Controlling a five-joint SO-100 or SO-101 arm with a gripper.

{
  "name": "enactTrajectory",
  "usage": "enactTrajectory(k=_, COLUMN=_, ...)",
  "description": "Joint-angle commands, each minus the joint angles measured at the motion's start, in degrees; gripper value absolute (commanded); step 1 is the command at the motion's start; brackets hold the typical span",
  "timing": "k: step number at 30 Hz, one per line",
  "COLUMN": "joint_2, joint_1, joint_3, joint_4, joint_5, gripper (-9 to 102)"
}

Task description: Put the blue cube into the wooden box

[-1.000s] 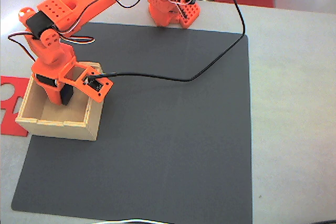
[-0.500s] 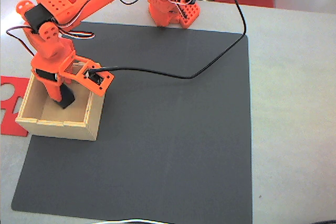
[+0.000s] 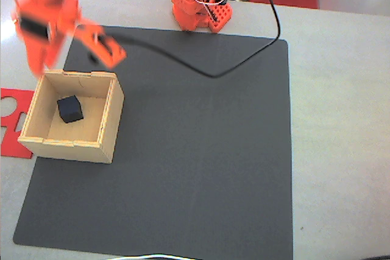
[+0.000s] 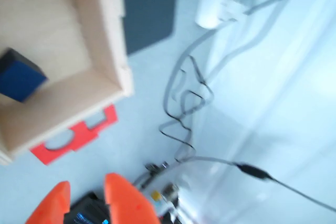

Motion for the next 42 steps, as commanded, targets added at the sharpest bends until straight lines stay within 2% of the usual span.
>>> enactTrajectory(k=1, joint_2=12.0, joint_1=-1.0, joint_3=-6.0, joint_4=0.8, joint_5=2.1, gripper=0)
enactTrajectory(k=12, joint_2=40.7, joint_1=-3.3, joint_3=-2.5, joint_4=3.0, joint_5=6.9, gripper=0)
enactTrajectory(k=16, joint_2=55.7, joint_1=-8.5, joint_3=14.5, joint_4=-4.1, joint_5=7.2, gripper=0)
enactTrajectory(k=21, joint_2=69.4, joint_1=-21.0, joint_3=27.2, joint_4=-4.3, joint_5=7.6, gripper=0)
enactTrajectory(k=26, joint_2=78.3, joint_1=-25.3, joint_3=38.6, joint_4=-4.8, joint_5=7.8, gripper=0)
enactTrajectory(k=30, joint_2=90.3, joint_1=-27.7, joint_3=53.1, joint_4=-8.4, joint_5=7.3, gripper=0)
enactTrajectory(k=34, joint_2=94.5, joint_1=-28.7, joint_3=62.5, joint_4=-9.1, joint_5=7.2, gripper=0)
enactTrajectory(k=42, joint_2=110.3, joint_1=-38.2, joint_3=96.9, joint_4=-17.1, joint_5=2.9, gripper=0)
